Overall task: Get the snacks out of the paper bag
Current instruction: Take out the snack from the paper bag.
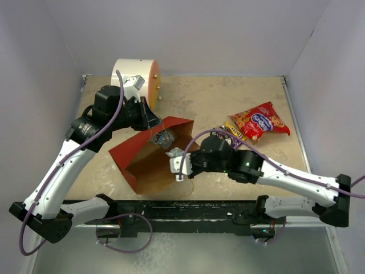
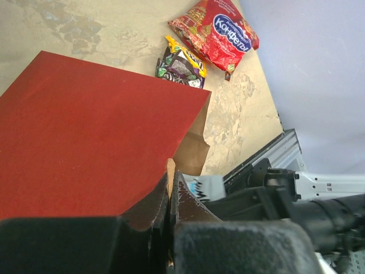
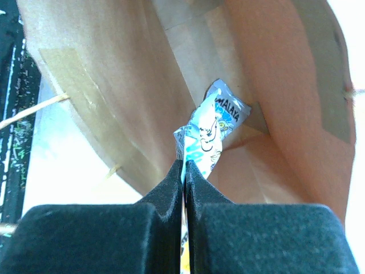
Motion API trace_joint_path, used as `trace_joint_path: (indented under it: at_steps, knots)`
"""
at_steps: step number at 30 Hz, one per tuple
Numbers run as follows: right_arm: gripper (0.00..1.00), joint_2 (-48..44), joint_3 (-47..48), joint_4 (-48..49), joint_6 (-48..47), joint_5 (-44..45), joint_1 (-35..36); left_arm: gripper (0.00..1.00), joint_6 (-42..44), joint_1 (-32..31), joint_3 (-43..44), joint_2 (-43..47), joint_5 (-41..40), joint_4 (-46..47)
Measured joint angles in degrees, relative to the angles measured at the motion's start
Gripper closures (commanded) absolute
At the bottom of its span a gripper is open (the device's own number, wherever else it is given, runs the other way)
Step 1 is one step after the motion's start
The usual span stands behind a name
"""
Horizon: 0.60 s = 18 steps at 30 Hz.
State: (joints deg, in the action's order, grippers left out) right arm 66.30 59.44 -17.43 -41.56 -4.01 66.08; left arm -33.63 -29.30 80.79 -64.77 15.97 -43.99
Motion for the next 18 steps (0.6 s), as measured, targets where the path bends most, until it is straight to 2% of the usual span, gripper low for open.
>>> trace_joint_path:
  at_steps: [11, 15, 18]
  knots:
    - [1.0, -18.7, 3.6, -11.9, 7.6, 3.0, 0.0, 1.0, -2.0, 0.0, -0.1, -0.1, -2.5, 0.2]
    - [1.0, -23.5, 4.1, -11.9, 11.9, 10.1, 0.0, 1.0, -2.4, 0.0, -0.4, -0.1, -3.2, 0.2]
    - [1.0, -24.8, 3.6, -8.5, 15.1, 20.2, 0.0, 1.0, -2.4, 0.0, -0.7, -0.2, -3.6, 0.2]
